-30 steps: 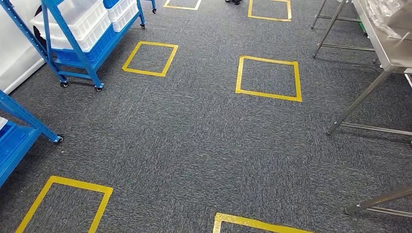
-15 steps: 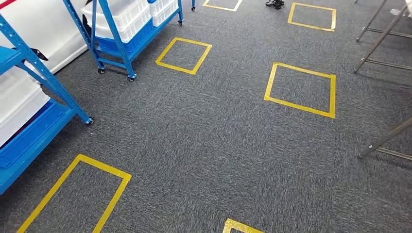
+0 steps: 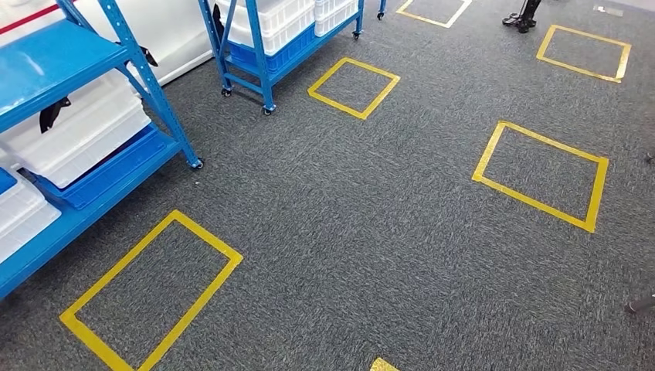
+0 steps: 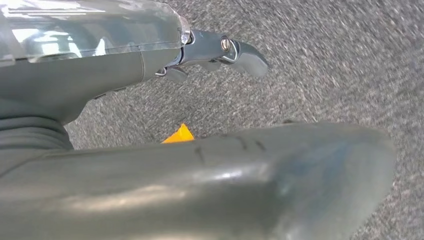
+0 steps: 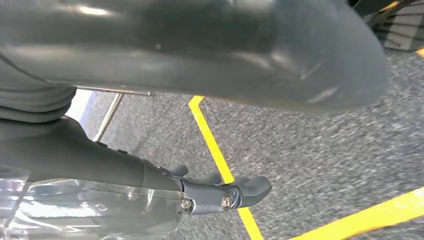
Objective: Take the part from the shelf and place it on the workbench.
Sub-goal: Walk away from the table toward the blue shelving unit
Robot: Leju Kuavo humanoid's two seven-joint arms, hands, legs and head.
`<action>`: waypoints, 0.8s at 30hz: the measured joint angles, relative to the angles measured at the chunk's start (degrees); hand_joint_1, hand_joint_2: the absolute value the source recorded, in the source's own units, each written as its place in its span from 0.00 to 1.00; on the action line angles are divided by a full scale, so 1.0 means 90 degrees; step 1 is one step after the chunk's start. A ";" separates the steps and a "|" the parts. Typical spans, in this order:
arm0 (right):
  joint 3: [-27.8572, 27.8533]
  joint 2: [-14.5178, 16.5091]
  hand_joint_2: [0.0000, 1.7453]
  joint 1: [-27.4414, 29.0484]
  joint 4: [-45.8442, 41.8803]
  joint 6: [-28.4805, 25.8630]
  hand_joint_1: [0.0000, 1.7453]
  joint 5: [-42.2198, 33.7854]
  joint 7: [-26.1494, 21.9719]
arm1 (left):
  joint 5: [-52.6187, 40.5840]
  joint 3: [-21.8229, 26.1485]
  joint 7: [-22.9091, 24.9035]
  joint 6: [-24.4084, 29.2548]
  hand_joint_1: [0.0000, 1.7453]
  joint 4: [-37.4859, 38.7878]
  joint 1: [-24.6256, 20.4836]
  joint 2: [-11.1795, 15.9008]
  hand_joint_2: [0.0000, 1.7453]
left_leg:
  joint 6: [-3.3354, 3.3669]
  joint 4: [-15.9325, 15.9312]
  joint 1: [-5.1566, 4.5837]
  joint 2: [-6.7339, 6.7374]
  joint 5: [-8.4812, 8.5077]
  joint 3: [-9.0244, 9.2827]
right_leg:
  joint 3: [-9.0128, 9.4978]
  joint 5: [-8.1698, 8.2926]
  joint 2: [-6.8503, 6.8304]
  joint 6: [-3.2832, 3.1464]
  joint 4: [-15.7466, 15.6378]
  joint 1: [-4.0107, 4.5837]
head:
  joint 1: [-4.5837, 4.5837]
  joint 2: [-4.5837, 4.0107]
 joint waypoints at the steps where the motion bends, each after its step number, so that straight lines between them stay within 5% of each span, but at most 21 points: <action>1: 0.0000 -0.0001 0.00 -0.0019 0.0000 0.0001 0.00 -0.0001 0.0005 | -0.0001 0.0000 -0.0001 0.0000 0.00 0.0001 0.0014 0.0001 0.00 | 0.0034 -0.0031 0.0011 -0.0076 0.0026 0.0012 | 0.0023 -0.0015 -0.0015 0.0040 0.0008 -0.0013 | 0.0000 0.0000; 3: 0.0001 -0.0001 0.00 -0.0031 0.0000 -0.0006 0.00 0.0001 0.0012 | -0.0002 0.0000 -0.0005 0.0000 0.00 0.0002 0.0019 0.0000 0.00 | 0.0117 -0.0108 0.0048 -0.0226 0.0093 0.0046 | -0.0057 -0.0219 0.0258 0.0098 0.0259 -0.0037 | 0.0002 0.0000; 5: 0.0002 -0.0001 0.00 -0.0012 0.0000 -0.0012 0.00 0.0003 0.0013 | -0.0007 0.0000 -0.0007 -0.0005 0.00 0.0004 -0.0003 -0.0003 0.00 | 0.0168 -0.0134 0.0063 -0.0382 0.0136 0.0034 | -0.0396 -0.0635 0.0658 0.0120 0.0981 -0.0056 | 0.0006 0.0000; 7: 0.0002 0.0000 0.00 0.0004 0.0000 -0.0015 0.00 0.0005 0.0013 | -0.0014 0.0000 -0.0005 -0.0015 0.00 0.0005 -0.0012 -0.0005 0.00 | 0.0179 -0.0115 0.0056 -0.0563 0.0147 0.0002 | -0.0749 -0.0866 0.0780 0.0125 0.1669 -0.0056 | 0.0009 0.0000; 9: 0.0002 -0.0002 0.00 0.0014 0.0000 -0.0016 0.00 0.0006 0.0018 | -0.0019 0.0000 -0.0003 -0.0019 0.00 0.0005 -0.0003 -0.0006 0.00 | 0.0170 -0.0077 0.0056 -0.0767 0.0143 -0.0007 | -0.0725 -0.0606 0.0820 0.0115 0.1538 -0.0058 | 0.0009 0.0000; 12: 0.0002 -0.0006 0.00 0.0023 0.0003 -0.0019 0.00 0.0016 0.0047 | -0.0025 0.0000 0.0004 -0.0019 0.00 0.0005 -0.0001 -0.0014 0.00 | 0.0100 -0.0002 0.0055 -0.1037 0.0113 -0.0030 | -0.0225 -0.0007 0.1142 0.0085 0.0374 -0.0080 | 0.0009 0.0000; 14: 0.0002 -0.0005 0.00 0.0012 0.0005 -0.0022 0.00 0.0023 0.0065 | -0.0033 0.0000 0.0007 -0.0018 0.00 0.0005 -0.0005 -0.0018 0.00 | 0.0019 0.0019 0.0050 -0.1162 0.0117 -0.0077 | -0.0128 0.0039 0.1250 0.0051 0.0117 -0.0070 | 0.0009 0.0000; 16: 0.0002 -0.0002 0.00 -0.0018 0.0005 -0.0027 0.00 0.0024 0.0072 | -0.0045 -0.0001 0.0015 -0.0016 0.00 0.0007 0.0008 -0.0017 0.00 | -0.0064 0.0012 0.0063 -0.1248 0.0132 -0.0114 | -0.0123 0.0069 0.1108 -0.0024 0.0089 -0.0057 | 0.0008 0.0000; 18: 0.0002 0.0005 0.00 -0.0027 0.0005 -0.0034 0.00 0.0024 0.0078 | -0.0053 -0.0002 0.0022 -0.0010 0.00 0.0010 0.0022 -0.0025 0.00 | -0.0121 0.0207 0.0055 -0.0992 -0.0007 -0.0215 | -0.0108 0.0092 0.0951 -0.0120 0.0040 -0.0058 | 0.0005 0.0000; 20: 0.0002 0.0008 0.00 0.0003 0.0006 -0.0046 0.00 0.0024 0.0079 | -0.0060 -0.0002 0.0023 0.0002 0.00 0.0012 0.0005 -0.0032 0.00 | -0.0160 0.0905 0.0048 -0.0598 -0.0410 -0.0541 | -0.0109 0.0093 0.0771 -0.0187 0.0018 -0.0038 | 0.0002 0.0000; 22: 0.0002 0.0004 0.00 0.0034 0.0007 -0.0060 0.00 0.0027 0.0079 | -0.0069 -0.0002 0.0024 0.0016 0.00 0.0012 -0.0012 -0.0036 0.00 | -0.0185 0.1715 0.0060 -0.0477 -0.0756 -0.0919 | -0.0119 0.0080 0.0579 -0.0215 0.0021 -0.0006 | 0.0001 0.0000; 24: 0.0002 0.0002 0.00 0.0038 0.0007 -0.0054 0.00 0.0047 0.0079 | -0.0073 -0.0002 0.0028 0.0035 0.00 0.0012 0.0004 -0.0044 0.00 | -0.0171 0.1757 0.0061 -0.0445 -0.0654 -0.0907 | -0.0109 0.0064 0.0403 -0.0222 0.0024 0.0017 | 0.0001 0.0000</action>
